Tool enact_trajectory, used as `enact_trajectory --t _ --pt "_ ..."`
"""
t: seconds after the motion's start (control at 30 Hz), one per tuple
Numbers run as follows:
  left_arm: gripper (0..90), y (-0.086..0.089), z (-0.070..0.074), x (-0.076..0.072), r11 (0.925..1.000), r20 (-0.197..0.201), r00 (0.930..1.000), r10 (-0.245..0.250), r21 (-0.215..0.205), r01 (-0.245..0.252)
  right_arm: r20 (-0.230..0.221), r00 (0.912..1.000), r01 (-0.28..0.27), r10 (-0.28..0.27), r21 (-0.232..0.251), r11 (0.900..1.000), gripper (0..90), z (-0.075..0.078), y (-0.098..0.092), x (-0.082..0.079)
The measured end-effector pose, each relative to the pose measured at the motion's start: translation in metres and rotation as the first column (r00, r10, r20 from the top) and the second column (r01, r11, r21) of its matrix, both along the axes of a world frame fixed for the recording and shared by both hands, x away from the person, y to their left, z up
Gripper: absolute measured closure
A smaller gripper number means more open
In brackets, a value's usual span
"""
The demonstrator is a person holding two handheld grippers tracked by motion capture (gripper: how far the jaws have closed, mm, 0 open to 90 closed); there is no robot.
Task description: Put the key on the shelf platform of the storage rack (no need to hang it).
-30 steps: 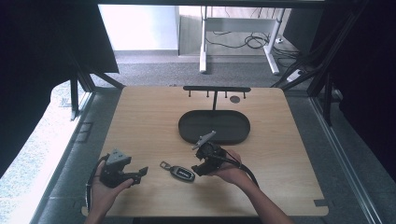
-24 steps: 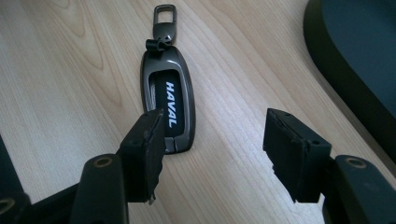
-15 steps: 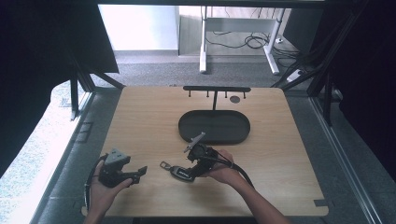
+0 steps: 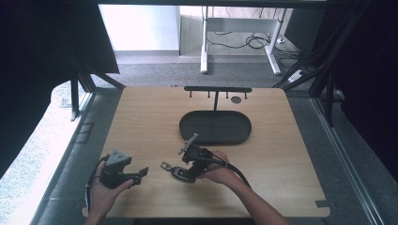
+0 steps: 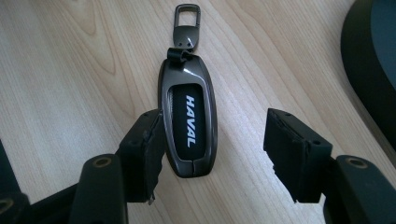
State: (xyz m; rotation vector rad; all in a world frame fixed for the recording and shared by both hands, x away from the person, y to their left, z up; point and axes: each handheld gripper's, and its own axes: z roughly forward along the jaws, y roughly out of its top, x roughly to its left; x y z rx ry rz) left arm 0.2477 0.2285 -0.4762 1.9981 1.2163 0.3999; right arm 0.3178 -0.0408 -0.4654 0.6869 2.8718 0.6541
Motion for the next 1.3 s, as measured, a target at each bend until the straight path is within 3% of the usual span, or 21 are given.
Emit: enact_trajectory --t 0.6,0.93,1.3 --pt "21.8 0.001 0.000 0.000 1.0000 0.001 1.0000 0.000 -0.004 0.000 -0.020 0.9993 -0.032 0.031 -0.026 0.999 38.0 -0.007 0.021 0.003" --pt "21.7 0.001 0.000 0.000 1.0000 0.002 1.0000 0.000 -0.006 0.000 -0.026 0.9986 -0.047 0.045 -0.083 0.995 37.1 -0.021 0.031 0.002" --pt "21.7 0.003 0.000 0.000 1.0000 0.002 1.0000 0.006 -0.005 -0.006 -0.045 0.9982 -0.043 0.039 -0.104 0.994 37.9 -0.034 0.037 0.007"
